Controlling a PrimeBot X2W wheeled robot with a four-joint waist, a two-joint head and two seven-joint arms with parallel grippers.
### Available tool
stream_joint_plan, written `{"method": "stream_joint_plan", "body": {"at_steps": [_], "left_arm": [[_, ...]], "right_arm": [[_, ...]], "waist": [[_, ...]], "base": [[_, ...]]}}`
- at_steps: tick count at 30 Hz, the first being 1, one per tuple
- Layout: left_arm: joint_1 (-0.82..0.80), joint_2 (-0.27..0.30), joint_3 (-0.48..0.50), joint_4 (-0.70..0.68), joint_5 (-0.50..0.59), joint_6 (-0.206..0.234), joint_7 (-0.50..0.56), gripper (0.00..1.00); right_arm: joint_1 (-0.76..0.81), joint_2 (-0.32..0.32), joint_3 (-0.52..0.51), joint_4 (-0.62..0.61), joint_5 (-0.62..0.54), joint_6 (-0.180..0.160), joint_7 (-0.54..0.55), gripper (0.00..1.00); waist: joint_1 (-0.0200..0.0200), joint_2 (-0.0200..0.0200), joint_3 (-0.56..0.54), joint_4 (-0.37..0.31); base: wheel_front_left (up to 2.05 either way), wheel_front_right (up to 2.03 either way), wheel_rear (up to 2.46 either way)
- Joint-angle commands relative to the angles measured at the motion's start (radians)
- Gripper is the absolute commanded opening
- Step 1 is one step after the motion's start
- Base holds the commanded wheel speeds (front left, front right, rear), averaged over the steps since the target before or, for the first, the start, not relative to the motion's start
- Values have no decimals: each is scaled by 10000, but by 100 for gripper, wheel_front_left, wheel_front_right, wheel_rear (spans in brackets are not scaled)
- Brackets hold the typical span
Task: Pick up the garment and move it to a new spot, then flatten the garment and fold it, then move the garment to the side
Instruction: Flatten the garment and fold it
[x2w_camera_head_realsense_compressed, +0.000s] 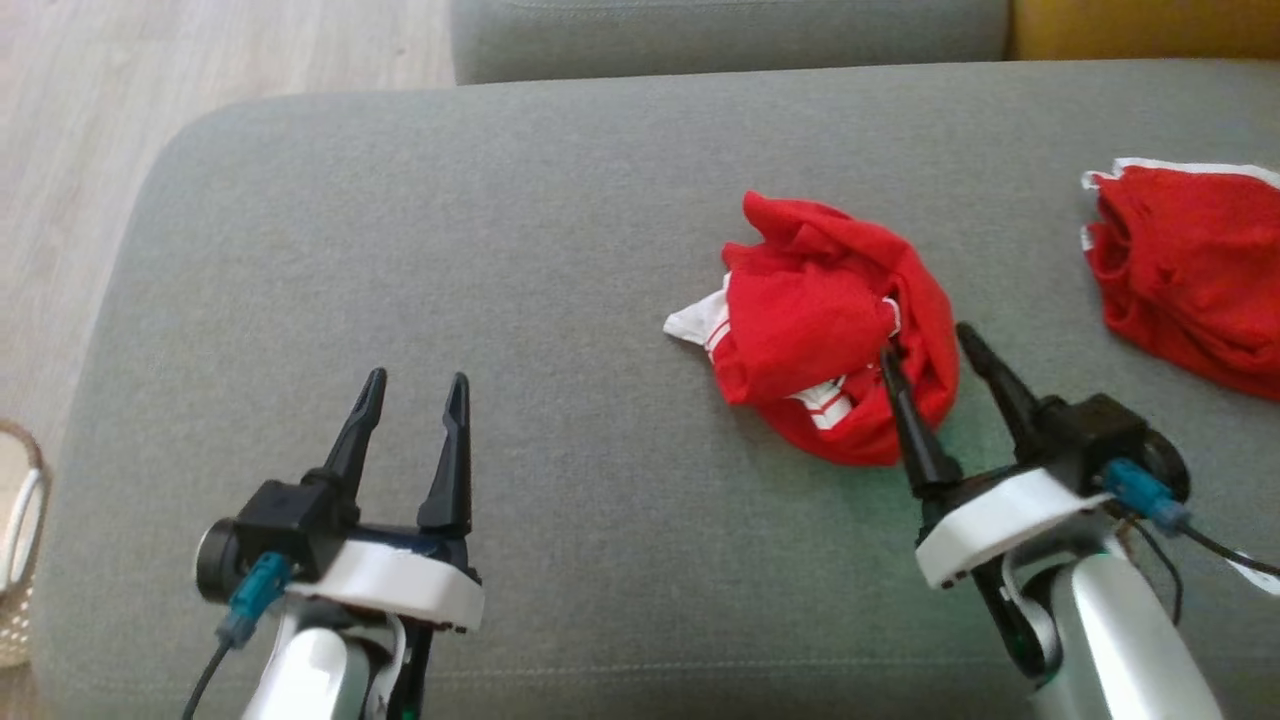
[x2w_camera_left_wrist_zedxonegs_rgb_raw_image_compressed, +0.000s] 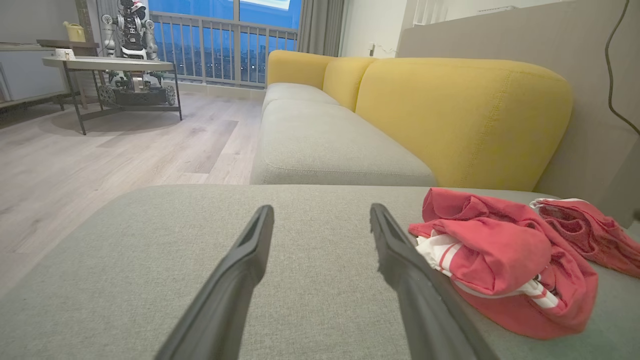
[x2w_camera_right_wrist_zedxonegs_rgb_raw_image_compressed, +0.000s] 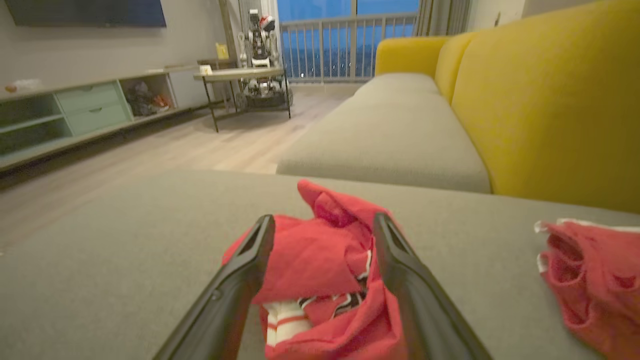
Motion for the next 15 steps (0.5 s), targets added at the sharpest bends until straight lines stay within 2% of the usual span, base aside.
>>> {"method": "stream_joint_plan", "body": {"at_steps": [1,7,15], "left_arm": [[-510,-53,464,-269,115,-104,-121,100],[-453,-343,576,-110,103,-302,-121,100],[-593,-583,536,-8,175,-546,-122,100]], "right_arm": [[-612,18,285,-38,17,-4,153,100],[-1211,18,272,985,78,-4,465,100],[-2193,18,-476,2649,147,-4,518,100]], "waist": [[1,0,115,176],[1,0,369,545],[1,0,750,1069]], "base": [[0,0,0],[0,0,0],[0,0,0]]}}
